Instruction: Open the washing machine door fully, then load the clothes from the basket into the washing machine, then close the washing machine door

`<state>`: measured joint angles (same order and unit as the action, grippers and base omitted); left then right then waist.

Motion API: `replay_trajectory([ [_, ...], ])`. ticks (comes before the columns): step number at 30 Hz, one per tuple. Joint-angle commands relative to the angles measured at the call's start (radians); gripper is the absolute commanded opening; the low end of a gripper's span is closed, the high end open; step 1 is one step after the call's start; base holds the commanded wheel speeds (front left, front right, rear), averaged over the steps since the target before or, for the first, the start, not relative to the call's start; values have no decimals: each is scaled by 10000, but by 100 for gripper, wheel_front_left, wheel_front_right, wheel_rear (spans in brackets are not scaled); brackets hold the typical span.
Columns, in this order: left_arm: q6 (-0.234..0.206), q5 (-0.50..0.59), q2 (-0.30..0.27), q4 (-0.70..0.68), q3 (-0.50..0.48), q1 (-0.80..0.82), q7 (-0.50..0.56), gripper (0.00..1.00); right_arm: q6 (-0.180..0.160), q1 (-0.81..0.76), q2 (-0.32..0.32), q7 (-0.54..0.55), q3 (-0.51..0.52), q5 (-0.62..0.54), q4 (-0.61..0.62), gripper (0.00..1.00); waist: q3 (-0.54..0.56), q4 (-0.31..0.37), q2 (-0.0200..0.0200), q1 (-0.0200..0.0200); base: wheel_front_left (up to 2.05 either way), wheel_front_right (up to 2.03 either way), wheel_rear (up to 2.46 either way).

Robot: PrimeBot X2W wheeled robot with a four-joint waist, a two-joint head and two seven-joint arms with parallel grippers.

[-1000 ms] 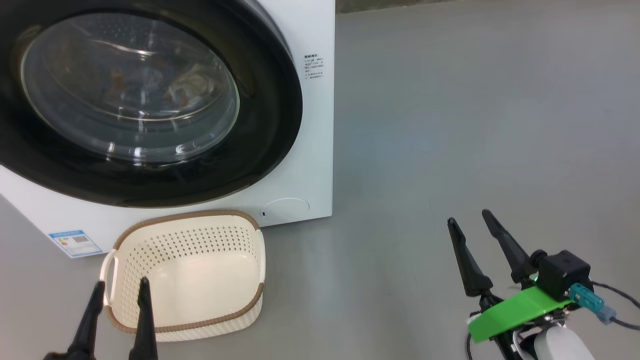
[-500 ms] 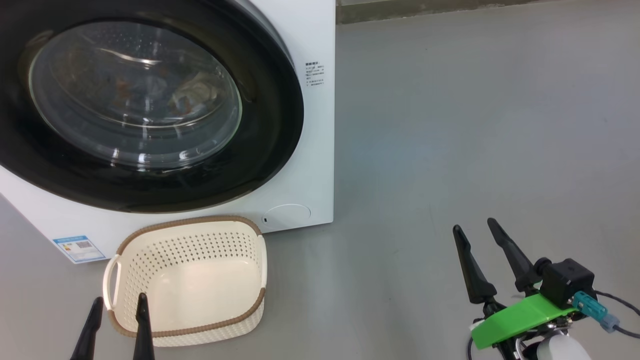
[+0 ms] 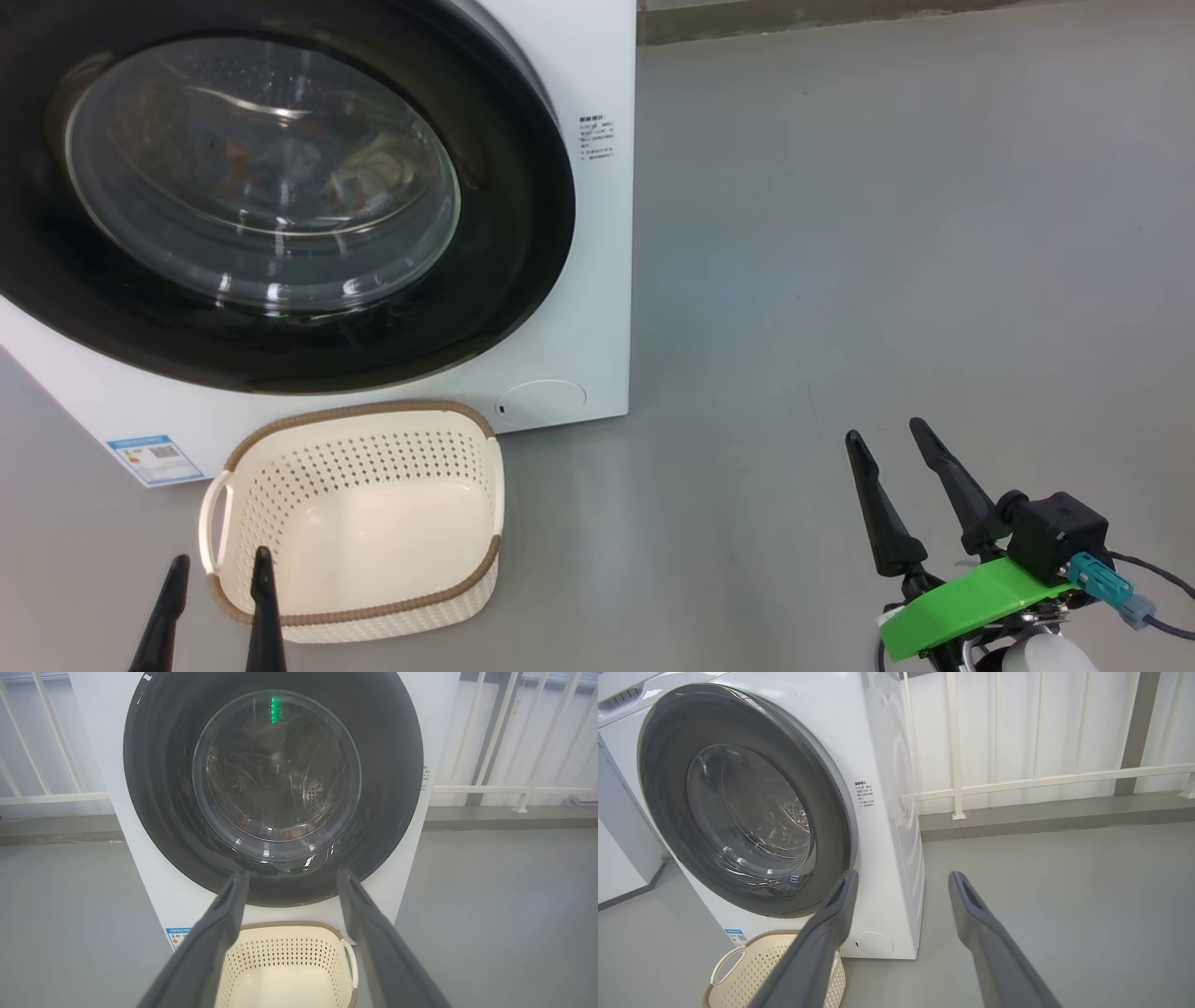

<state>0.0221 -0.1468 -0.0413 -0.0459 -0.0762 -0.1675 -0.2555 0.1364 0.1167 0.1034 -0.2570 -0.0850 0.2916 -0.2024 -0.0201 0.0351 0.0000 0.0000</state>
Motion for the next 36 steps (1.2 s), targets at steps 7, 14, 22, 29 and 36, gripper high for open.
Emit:
replay_trajectory([
  [7,-76,-84,-89,-258,-345,200,-63,100,-57,127,78,-47,-249,-106,236,100,-27,-74,0,0,0,0,0],
  [14,-100,-86,-89,-279,-342,197,-63,100,-57,151,85,-47,-255,-102,231,100,-38,-117,0,0,0,0,0],
  [22,-112,-173,-89,-257,-376,193,-63,100,-57,168,99,-47,-279,-89,217,100,-28,-155,0,0,0,0,0],
  [29,-86,-101,88,432,67,-1,7,0,2,-173,-73,12,-15,11,-452,0,-7,-170,0,0,0,0,0],
  [36,-21,-915,78,571,39,150,217,0,-1,-187,-87,203,78,764,-430,0,26,-181,0,21,0,0,0],
])
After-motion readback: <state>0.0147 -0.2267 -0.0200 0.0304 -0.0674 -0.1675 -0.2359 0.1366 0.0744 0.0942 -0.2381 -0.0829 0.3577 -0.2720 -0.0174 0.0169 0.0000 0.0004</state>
